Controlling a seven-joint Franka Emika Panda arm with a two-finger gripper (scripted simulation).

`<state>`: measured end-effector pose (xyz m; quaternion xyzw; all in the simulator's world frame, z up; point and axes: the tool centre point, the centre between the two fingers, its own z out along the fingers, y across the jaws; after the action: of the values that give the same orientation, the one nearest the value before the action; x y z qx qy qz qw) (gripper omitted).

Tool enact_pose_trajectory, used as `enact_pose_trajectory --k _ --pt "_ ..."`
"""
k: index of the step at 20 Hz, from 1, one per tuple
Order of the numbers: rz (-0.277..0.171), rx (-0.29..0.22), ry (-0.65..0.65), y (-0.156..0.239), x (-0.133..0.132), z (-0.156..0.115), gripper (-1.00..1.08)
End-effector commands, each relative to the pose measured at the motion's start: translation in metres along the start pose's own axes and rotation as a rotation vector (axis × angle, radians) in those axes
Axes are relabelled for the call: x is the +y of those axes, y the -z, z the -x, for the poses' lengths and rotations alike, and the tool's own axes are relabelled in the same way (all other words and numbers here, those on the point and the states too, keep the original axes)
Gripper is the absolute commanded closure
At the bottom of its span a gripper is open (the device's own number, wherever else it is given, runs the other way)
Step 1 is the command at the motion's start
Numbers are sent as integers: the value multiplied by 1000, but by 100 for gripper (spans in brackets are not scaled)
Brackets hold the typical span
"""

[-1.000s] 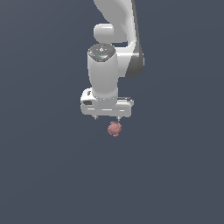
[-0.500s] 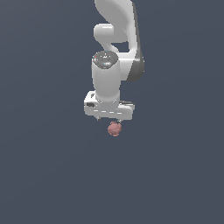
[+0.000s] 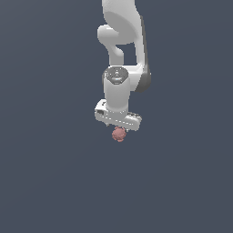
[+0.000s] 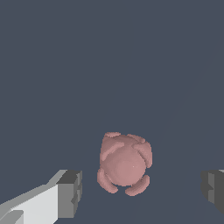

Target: Pick up the object and move it to a goal position.

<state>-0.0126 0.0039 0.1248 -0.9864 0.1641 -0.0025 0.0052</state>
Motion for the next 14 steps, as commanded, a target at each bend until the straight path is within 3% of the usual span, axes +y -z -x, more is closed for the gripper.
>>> enact_pose_trajectory --k 1,14 --pt "3 -1 -45 -11 -2 6 -92" --pt "11 -2 -144 -35 -5 20 -92"
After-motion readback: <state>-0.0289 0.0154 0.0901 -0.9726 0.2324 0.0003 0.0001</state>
